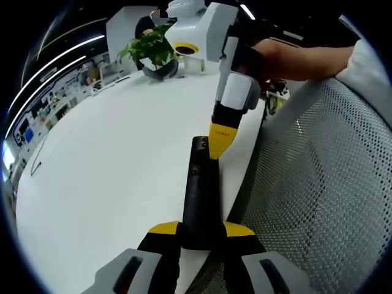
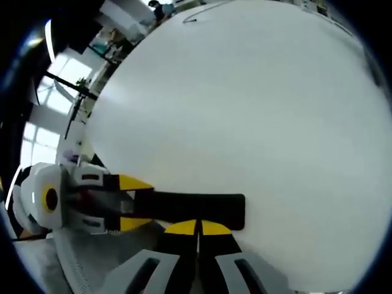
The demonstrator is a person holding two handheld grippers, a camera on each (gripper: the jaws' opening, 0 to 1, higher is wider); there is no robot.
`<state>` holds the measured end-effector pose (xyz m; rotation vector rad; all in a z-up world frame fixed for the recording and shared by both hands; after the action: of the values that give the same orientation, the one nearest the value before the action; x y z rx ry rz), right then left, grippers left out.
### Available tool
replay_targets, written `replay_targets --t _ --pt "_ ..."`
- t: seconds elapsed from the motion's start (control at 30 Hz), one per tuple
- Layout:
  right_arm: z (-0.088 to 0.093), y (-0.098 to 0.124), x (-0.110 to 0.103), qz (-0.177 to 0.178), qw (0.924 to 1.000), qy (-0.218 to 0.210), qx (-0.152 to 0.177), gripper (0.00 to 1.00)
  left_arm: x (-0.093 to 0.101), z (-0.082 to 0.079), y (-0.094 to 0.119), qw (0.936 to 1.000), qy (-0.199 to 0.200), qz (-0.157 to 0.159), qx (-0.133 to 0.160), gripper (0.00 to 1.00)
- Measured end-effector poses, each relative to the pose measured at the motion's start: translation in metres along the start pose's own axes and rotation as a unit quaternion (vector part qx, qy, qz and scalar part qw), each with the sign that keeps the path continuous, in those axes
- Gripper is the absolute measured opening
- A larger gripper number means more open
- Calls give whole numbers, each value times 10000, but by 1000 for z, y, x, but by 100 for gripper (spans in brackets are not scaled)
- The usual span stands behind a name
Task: Press the specified remote control buttons in sequence, fully releasing each button before pressing the next.
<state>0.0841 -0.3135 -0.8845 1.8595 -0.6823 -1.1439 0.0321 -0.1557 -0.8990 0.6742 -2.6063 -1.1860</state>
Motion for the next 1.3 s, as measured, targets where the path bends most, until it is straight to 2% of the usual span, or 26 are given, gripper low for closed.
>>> replay_targets --t 0.5,0.63,0.9,1.2,1.3 --pt "0 -2 2 -24 10000 5 78 0 -1 1 0 10000 -9 12 13 25" --pt "1 -2 -1 56 9998 171 86 0 0 1 0 10000 -14 17 17 25" --pt "1 -1 -1 33 9998 180 102 0 1 1 0 10000 -17 5 15 25" --pt "1 0 1 43 10000 -23 -11 0 3 0 1 10000 -53 -31 -24 24" --pt "0 3 1 60 9999 -17 98 0 6 -1 1 9997 -206 -97 -43 24"
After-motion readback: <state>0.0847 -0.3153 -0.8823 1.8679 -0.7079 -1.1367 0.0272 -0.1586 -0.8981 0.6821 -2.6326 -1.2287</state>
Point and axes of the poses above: the point that each gripper's makers call its tool centre point, and the gripper's own axes: y roughly backward along the fingers, x roughly to its right, z roughly out of its underside, the point moved 9 cm from there along y, roughly backward along the fingers, and after that the axes turned 2 degrees about x, right-handed, at the moved point
